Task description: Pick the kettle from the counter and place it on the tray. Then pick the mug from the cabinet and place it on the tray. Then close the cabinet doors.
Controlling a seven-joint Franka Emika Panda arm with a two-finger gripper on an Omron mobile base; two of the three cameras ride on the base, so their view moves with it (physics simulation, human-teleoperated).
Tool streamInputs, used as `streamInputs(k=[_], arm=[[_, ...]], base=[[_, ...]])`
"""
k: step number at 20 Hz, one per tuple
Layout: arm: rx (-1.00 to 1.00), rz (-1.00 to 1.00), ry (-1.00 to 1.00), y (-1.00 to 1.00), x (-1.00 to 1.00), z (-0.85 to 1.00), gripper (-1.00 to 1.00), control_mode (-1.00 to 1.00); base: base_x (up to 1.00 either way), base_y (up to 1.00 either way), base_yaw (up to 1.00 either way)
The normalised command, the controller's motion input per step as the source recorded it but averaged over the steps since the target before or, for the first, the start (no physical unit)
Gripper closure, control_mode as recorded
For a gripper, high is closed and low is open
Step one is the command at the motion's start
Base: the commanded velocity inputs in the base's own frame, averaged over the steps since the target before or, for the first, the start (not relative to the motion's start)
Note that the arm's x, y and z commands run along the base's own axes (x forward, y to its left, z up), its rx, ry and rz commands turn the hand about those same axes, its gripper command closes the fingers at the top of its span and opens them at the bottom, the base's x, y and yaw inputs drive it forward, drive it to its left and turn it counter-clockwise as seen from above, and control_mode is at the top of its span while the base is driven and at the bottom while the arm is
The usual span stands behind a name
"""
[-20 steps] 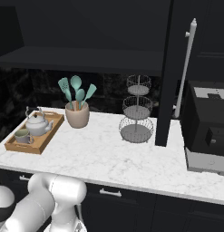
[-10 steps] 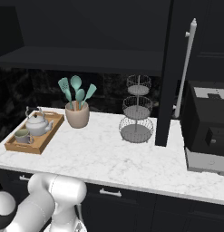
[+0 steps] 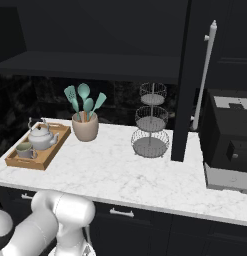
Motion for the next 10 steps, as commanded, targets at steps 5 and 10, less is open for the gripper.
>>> streamInputs(k=[5, 10], arm=[[0.0, -0.1, -0.02, -0.41, 0.44, 0.33, 1.0, -1.0], [0.0, 0.0, 0.0, -0.51, 0.62, 0.17, 1.0, -1.0]], base=[[0.0, 0.0, 0.0], [0.0, 0.0, 0.0]])
